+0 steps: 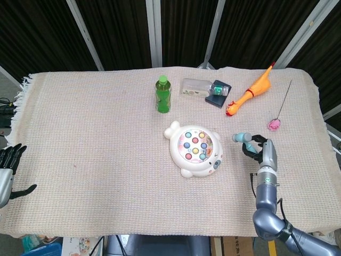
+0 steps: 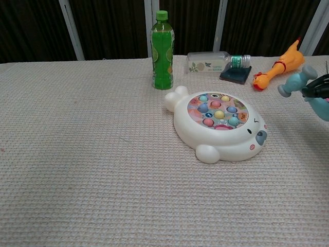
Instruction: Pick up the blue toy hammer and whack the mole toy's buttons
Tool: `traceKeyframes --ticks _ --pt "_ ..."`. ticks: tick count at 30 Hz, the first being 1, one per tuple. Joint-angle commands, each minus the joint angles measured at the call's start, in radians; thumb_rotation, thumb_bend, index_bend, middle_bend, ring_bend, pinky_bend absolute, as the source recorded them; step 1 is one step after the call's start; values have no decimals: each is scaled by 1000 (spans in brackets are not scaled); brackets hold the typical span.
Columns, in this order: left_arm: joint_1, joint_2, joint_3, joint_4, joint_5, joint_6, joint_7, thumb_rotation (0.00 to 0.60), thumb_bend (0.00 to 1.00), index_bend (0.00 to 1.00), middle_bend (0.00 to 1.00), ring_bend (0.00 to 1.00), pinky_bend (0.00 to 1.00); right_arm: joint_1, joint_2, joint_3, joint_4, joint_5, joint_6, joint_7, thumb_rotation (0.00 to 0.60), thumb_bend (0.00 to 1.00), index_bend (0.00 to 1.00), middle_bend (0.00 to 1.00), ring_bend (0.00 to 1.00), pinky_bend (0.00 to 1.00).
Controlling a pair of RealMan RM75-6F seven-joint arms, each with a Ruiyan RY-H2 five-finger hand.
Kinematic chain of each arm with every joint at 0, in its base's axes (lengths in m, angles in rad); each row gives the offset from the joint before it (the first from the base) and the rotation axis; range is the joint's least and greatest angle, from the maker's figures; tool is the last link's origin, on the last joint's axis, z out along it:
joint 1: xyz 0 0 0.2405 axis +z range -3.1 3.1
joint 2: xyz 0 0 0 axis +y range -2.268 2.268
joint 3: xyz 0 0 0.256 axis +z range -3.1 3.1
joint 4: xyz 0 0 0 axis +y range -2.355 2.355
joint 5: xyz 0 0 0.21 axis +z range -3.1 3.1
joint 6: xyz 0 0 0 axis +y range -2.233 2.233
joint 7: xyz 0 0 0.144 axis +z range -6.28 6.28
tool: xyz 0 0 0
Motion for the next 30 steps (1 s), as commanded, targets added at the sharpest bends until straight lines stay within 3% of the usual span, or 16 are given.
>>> traceKeyframes --ticks 1,10,21,30 --pt "1 1 0 1 2 3 -1 600 0 0 0 0 0 4 3 -1 -11 0 8 -2 600 533 872 441 324 319" --pt "2 1 0 2 5 6 -4 600 0 0 0 0 0 10 10 -15 -38 -10 17 5 600 533 872 499 418 489" --pt "3 0 0 1 6 7 -2 600 0 0 0 0 0 13 28 -20 -81 -16 17 19 600 534 872 527 449 521" --pt "2 0 0 3 4 4 -4 600 0 0 0 0 0 6 27 -56 -115 -51 9 43 600 534 874 532 454 542"
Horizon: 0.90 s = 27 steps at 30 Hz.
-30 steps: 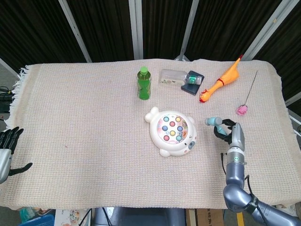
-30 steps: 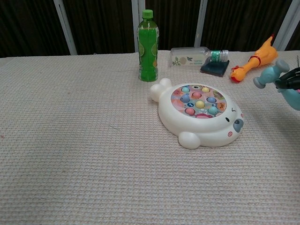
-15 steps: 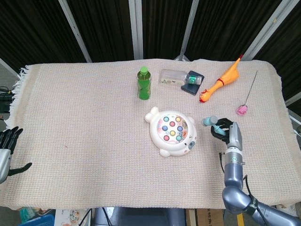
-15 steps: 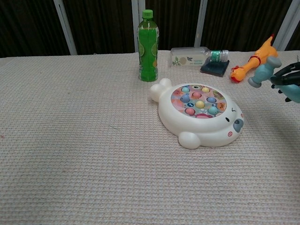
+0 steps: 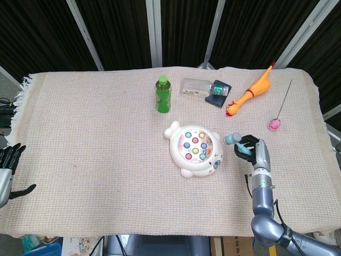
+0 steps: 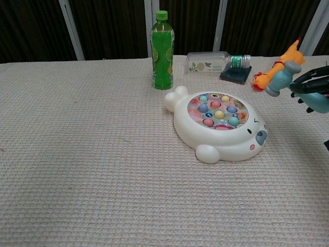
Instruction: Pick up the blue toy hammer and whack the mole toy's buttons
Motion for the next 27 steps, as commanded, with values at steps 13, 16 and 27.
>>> traceKeyframes --ticks 13,16,27 --pt "1 0 0 -1 2 2 0 600 0 0 0 0 0 8 5 -59 -105 -52 -1 -11 600 534 883 544 469 542" --pt "1 0 0 0 3 3 0 600 0 0 0 0 0 16 4 -67 -127 -57 9 -25 600 533 882 544 469 542" --pt "1 2 1 0 3 1 -4 600 0 0 0 0 0 67 -29 -77 -144 -37 53 -97 600 534 883 546 472 542"
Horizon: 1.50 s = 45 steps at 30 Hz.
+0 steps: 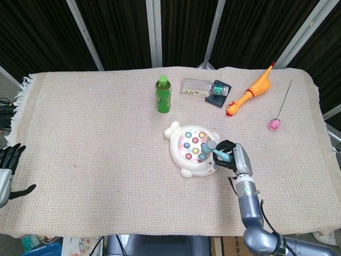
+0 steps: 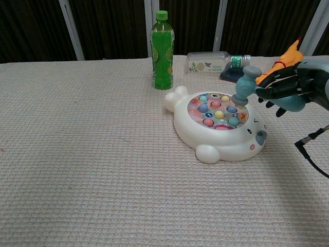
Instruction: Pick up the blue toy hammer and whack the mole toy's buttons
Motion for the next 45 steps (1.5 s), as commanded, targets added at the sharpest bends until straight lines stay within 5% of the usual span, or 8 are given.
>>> traceKeyframes --ticks 1,16,45 --pt "0 1 0 0 -1 -1 -2 600 0 0 0 0 0 11 -12 -4 8 16 12 -15 600 533 882 546 472 542" --pt "0 1 -1 0 0 1 -4 600 0 0 0 0 0 24 -67 -59 31 8 36 -41 600 534 883 546 472 542" --pt "1 3 -1 -1 4 4 -8 600 0 0 0 0 0 23 -77 -61 73 39 34 -66 600 534 882 546 472 542"
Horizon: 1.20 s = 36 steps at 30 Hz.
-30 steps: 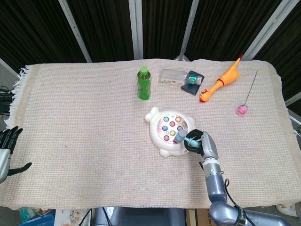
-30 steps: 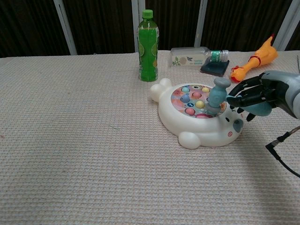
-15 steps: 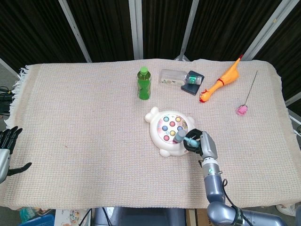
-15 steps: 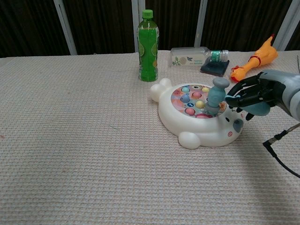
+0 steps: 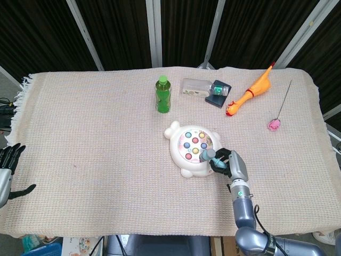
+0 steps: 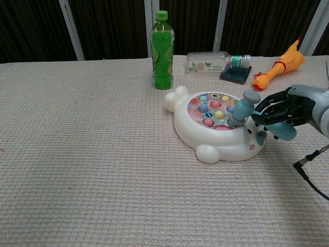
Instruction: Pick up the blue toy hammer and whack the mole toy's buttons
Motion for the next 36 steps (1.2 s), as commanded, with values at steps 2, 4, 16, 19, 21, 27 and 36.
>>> traceKeyframes --ticks 2,4,16,19,21,27,36 --pt "0 0 0 0 0 0 -2 600 0 0 0 0 0 2 -1 -3 -4 -5 2 -6 600 534 883 546 472 542" --pt "1 1 0 0 1 0 -2 600 0 0 0 0 0 1 -2 -4 -4 -4 3 -8 600 534 883 546 472 542" --pt "1 1 0 -1 2 3 -3 600 0 0 0 0 0 7 9 32 -18 -9 16 -7 600 533 883 547 472 542" --pt "1 1 0 -2 3 3 -2 600 0 0 0 0 0 15 16 50 -33 -6 23 -16 600 533 883 547 471 542" --pt "1 1 0 -2 2 3 -2 600 0 0 0 0 0 21 19 57 -40 -2 27 -25 600 534 883 546 471 542" --pt "0 2 0 -3 1 1 -6 600 0 0 0 0 0 46 8 69 -42 23 39 -57 600 534 883 546 472 542" --pt "-1 6 -2 -2 -4 -6 -19 600 0 0 0 0 0 86 -24 85 -6 64 55 -101 600 533 883 547 472 542"
